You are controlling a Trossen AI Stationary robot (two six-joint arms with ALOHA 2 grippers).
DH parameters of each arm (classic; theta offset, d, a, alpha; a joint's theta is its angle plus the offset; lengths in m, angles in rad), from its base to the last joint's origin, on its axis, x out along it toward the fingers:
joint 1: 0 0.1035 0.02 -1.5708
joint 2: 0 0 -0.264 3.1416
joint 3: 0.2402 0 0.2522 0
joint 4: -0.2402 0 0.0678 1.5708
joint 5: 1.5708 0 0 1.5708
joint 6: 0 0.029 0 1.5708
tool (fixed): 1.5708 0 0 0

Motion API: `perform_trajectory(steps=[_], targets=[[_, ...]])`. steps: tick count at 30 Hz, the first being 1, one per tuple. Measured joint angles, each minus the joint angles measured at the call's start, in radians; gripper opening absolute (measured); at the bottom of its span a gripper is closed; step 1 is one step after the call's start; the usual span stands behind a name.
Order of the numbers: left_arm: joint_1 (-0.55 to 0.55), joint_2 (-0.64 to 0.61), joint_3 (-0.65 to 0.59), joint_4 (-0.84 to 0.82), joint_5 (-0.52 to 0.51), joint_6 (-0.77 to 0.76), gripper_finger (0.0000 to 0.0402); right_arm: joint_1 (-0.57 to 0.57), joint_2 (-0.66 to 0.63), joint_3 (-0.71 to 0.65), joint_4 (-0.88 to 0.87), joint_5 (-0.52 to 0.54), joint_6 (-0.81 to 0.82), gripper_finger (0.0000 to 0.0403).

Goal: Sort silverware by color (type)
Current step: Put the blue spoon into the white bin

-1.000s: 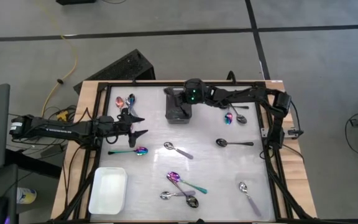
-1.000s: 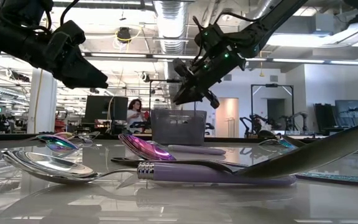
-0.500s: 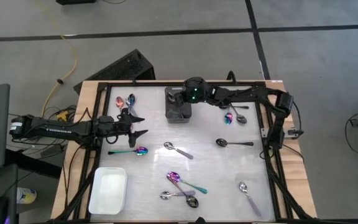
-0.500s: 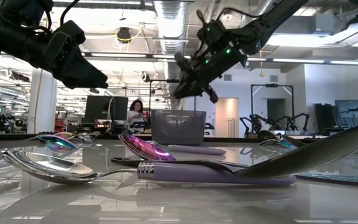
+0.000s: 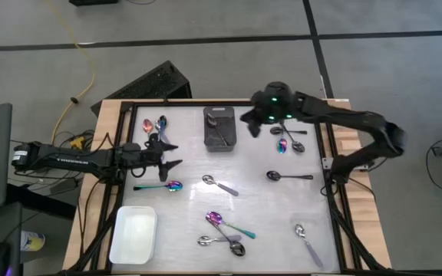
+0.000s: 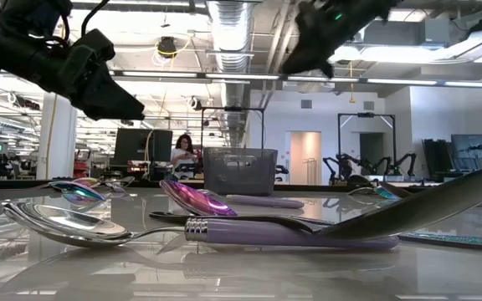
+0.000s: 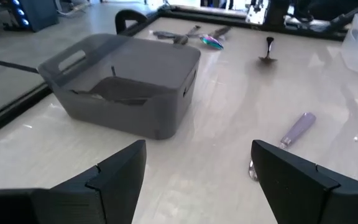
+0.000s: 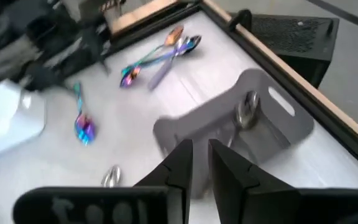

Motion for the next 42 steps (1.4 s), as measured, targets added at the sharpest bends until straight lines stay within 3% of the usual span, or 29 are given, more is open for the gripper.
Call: perform_trajectory(steps=[8,18,29,32,38,42], targets=[[0.0,0.0,0.0,0.082,-0.012,-0.032,0.0276,0.172,-0.186,-0.033,-0.305,0.05,-0.127,0.0077],[0.0,0.0,0.0,0.154,-0.012,-0.049,0.0276,0.509,-0.245,-0.308,-0.141,0.233,0.002,0.0077],[0.008,0.0,0.0,0.133,-0.018,-0.033,0.0276,0.613,-0.189,-0.359,-0.033,0.289,0.085,0.0077],[0.009,0.001,0.036,-0.014,-0.018,-0.05,0.0276,0.609,-0.171,-0.359,-0.008,0.289,0.08,0.0077],[0.041,0.042,0.29,-0.656,-0.054,-0.184,0.0276,0.601,-0.135,-0.359,0.022,0.29,0.061,0.0077],[0.044,0.107,0.438,-0.888,-0.039,-0.204,0.0276,0.596,-0.109,-0.359,0.038,0.289,0.027,0.0077]])
